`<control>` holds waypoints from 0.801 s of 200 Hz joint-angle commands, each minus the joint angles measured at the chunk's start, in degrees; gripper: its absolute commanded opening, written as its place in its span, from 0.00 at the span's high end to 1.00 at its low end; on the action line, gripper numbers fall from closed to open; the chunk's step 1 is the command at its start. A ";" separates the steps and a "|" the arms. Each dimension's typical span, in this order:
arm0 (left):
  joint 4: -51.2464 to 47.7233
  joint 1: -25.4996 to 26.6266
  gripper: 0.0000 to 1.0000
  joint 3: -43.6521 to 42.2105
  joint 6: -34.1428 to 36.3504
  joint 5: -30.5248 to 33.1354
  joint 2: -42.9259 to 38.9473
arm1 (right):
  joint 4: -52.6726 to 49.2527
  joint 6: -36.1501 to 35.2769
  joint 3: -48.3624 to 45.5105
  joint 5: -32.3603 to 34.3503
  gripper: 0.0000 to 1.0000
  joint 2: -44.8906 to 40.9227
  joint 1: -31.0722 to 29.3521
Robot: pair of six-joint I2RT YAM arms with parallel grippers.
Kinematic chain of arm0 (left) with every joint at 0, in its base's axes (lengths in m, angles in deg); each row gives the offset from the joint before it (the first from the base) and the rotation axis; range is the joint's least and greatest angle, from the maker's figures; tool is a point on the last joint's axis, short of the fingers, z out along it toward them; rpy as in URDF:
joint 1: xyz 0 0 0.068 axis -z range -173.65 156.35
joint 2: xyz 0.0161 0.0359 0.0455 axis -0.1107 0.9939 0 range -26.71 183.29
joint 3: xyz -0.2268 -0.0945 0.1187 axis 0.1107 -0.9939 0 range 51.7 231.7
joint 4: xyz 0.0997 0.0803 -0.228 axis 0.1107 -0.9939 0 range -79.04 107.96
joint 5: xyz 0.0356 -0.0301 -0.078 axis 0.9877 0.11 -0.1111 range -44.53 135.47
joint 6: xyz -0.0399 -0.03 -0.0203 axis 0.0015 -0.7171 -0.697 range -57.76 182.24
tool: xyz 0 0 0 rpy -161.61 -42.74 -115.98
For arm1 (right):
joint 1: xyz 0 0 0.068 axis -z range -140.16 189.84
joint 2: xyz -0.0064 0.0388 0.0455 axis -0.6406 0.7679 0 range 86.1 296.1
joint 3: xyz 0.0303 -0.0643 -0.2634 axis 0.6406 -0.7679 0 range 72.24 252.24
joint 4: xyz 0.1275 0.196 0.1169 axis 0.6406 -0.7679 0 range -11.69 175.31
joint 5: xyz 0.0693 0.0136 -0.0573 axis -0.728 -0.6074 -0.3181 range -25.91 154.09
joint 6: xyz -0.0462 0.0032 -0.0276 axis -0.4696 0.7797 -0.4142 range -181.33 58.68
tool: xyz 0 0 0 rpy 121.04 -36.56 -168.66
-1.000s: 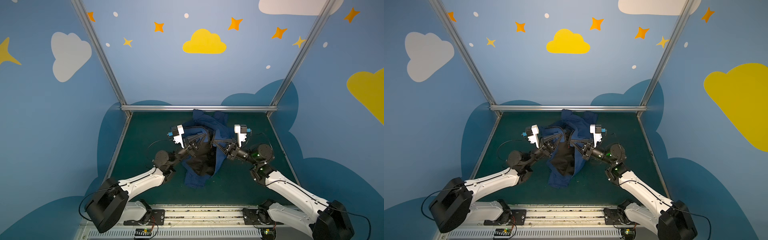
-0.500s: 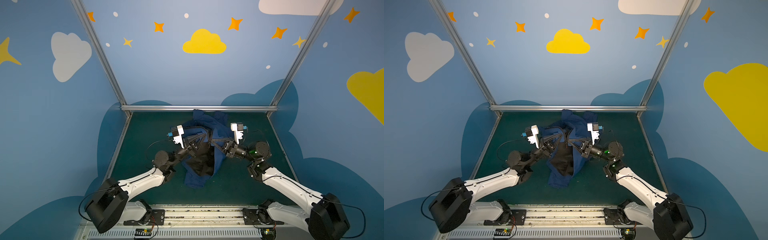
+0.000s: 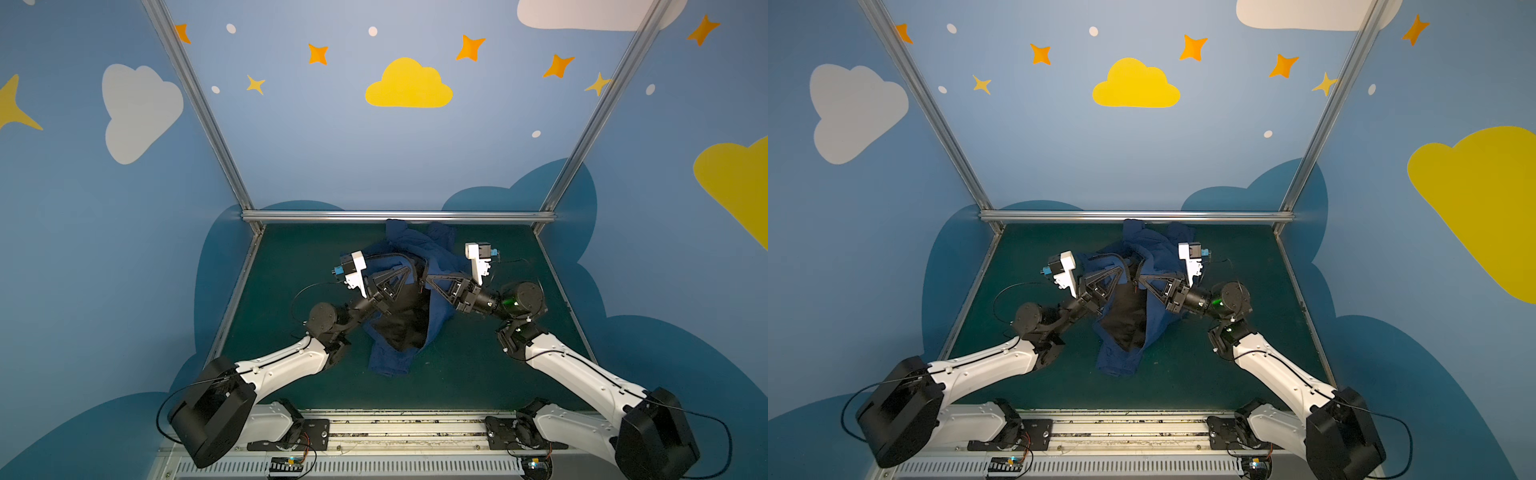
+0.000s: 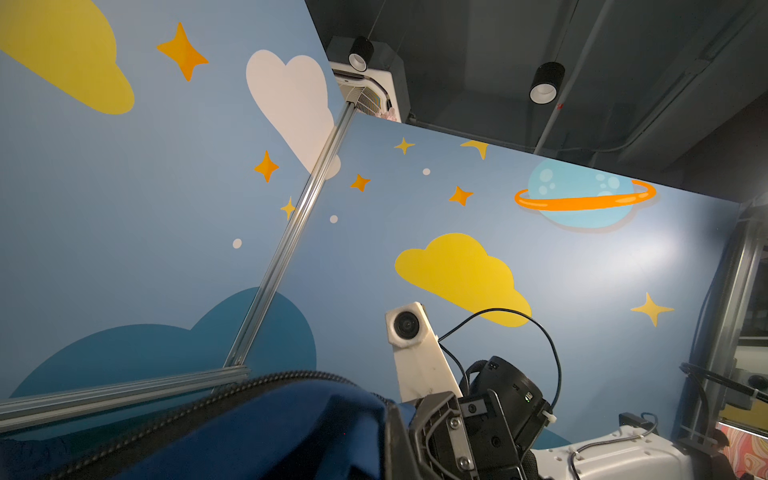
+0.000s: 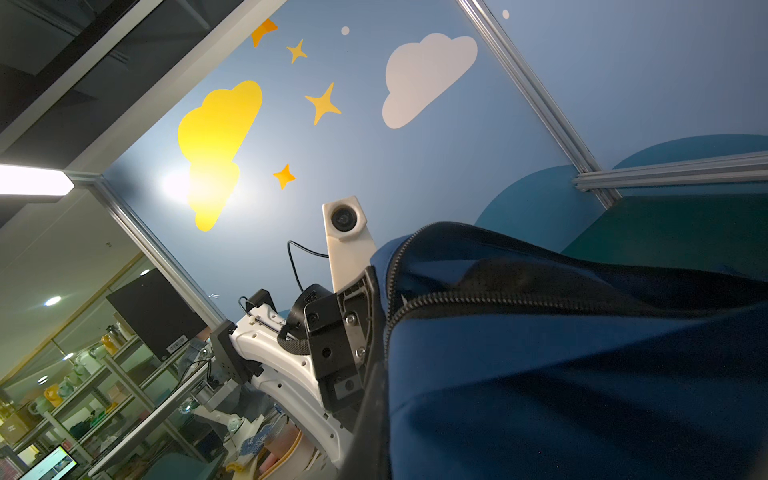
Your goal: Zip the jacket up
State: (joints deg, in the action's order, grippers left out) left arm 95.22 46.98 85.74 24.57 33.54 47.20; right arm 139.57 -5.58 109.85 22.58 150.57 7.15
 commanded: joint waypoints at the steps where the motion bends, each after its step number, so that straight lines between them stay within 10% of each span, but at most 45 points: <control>1: 2.79 0.07 0.97 1.28 0.80 0.40 -1.58 | 2.40 0.51 1.61 -1.35 1.00 -1.63 0.08; 160: 2.74 0.60 0.97 2.34 -0.10 -0.24 0.45 | 2.52 1.65 3.17 -2.78 1.00 0.29 -0.03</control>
State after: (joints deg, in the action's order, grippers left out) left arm 95.28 47.30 86.20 24.51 33.50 47.55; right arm 139.07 -4.31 110.31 20.92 150.72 7.15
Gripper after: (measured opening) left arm 0.049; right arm 0.048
